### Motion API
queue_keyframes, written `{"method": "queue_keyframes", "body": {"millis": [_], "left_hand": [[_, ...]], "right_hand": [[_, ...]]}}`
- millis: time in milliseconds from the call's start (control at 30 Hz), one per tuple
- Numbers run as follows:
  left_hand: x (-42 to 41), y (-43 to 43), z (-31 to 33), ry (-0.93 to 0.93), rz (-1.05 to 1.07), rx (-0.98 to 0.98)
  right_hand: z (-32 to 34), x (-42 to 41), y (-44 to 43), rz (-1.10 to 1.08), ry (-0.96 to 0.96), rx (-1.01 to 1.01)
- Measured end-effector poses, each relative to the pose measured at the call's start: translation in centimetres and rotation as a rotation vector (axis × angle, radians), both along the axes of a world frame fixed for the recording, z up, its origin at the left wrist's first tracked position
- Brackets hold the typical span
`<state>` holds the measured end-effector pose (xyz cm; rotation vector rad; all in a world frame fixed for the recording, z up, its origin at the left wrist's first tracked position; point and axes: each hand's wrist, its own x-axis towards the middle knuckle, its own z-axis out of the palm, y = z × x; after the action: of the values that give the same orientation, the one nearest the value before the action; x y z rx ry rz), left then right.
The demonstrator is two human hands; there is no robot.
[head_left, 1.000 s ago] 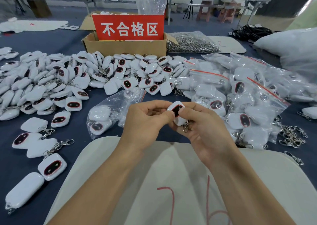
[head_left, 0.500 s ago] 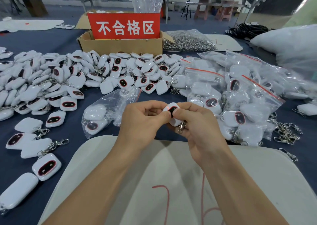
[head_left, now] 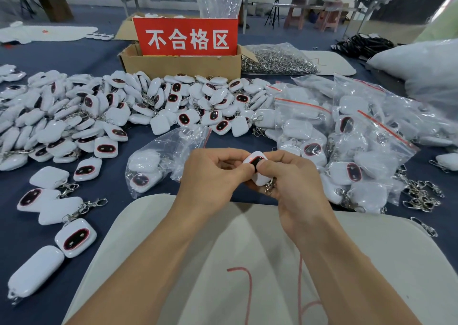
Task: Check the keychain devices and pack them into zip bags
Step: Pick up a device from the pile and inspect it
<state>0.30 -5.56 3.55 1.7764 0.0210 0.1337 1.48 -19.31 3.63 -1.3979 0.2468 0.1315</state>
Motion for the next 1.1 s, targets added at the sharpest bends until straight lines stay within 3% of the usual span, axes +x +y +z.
{"method": "queue_keyframes", "body": {"millis": [367,700,767,833,933,1000,1100], "left_hand": [[0.3,-0.2,-0.2,0.053,0.17,0.012],[0.3,0.5,0.0,0.049,0.088,-0.07],[0.3,0.6,-0.5,-0.082,0.262,0.081],[0.6,1.1,-0.7,-0.241,0.45,0.358],[1.4,2.3,-1.1,-0.243,0.574,0.691],[1.8,2.8,-1.1,-0.219,0.632,0.75],[1.9,3.8,-0.6,-0.186,0.75,0.658]], "right_hand": [[0.2,-0.3,0.1,0.135,-0.022,-0.033],[-0.1,0.0,-0.3,0.116,-0.066,0.031],[0.0,0.0,-0.3,0.104,-0.07,0.05],[0.0,0.1,-0.3,0.087,-0.063,0.062],[0.1,-0.1,-0.2,0.087,-0.05,0.069],[0.1,-0.2,0.1,0.096,-0.054,0.057],[0.2,-0.4,0.7,0.112,-0.087,-0.032]]}}
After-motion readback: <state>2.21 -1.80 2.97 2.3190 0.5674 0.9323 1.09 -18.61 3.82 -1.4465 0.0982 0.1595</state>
